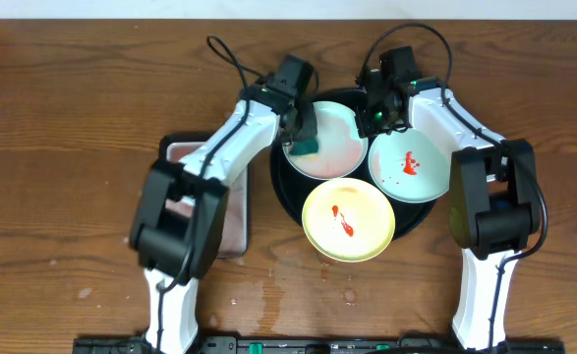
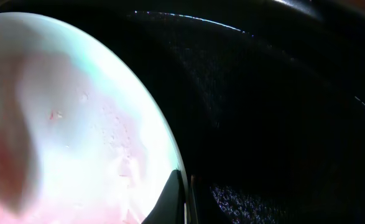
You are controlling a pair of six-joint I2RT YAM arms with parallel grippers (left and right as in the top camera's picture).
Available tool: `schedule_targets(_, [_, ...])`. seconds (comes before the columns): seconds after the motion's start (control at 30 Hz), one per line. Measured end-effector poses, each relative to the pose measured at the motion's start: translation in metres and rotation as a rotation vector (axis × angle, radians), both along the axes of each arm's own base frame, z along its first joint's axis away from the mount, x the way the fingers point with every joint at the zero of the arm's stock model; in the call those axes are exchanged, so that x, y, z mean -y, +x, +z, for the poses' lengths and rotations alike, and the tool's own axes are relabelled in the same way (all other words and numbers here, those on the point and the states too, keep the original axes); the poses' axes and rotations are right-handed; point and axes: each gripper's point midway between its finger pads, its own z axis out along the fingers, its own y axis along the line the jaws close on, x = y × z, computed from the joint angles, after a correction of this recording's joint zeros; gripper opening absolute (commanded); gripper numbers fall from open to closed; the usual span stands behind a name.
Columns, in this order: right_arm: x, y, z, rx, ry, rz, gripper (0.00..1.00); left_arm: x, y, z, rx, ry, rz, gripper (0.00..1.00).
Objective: Clean dirty plates on tray and stack at the side
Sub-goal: 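Return the sponge with the left gripper to the small tray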
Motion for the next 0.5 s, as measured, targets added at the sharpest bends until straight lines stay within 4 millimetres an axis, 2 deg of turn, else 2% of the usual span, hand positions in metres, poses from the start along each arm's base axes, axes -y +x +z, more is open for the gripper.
schedule_targets(0.17, [0.000, 0.000, 0.000, -0.001, -0.001, 0.000, 0.01, -0.005, 0.000, 0.087, 0.174, -0.039, -0.047, 0.07])
schedule_targets(0.27, [0.000, -0.001, 0.000, -0.003, -0.001, -0.001, 0.01, -0.024, -0.011, 0.132, 0.249, -0.015, -0.054, 0.07])
schedule_targets(0.37, [0.001, -0.002, -0.001, -0.009, -0.003, -0.001, 0.01, -0.057, -0.022, 0.149, 0.263, 0.083, -0.020, 0.07])
schedule_targets(0.5, [0.001, -0.004, -0.001, -0.016, -0.004, -0.001, 0.01, -0.114, -0.028, 0.142, 0.204, 0.232, 0.061, 0.07])
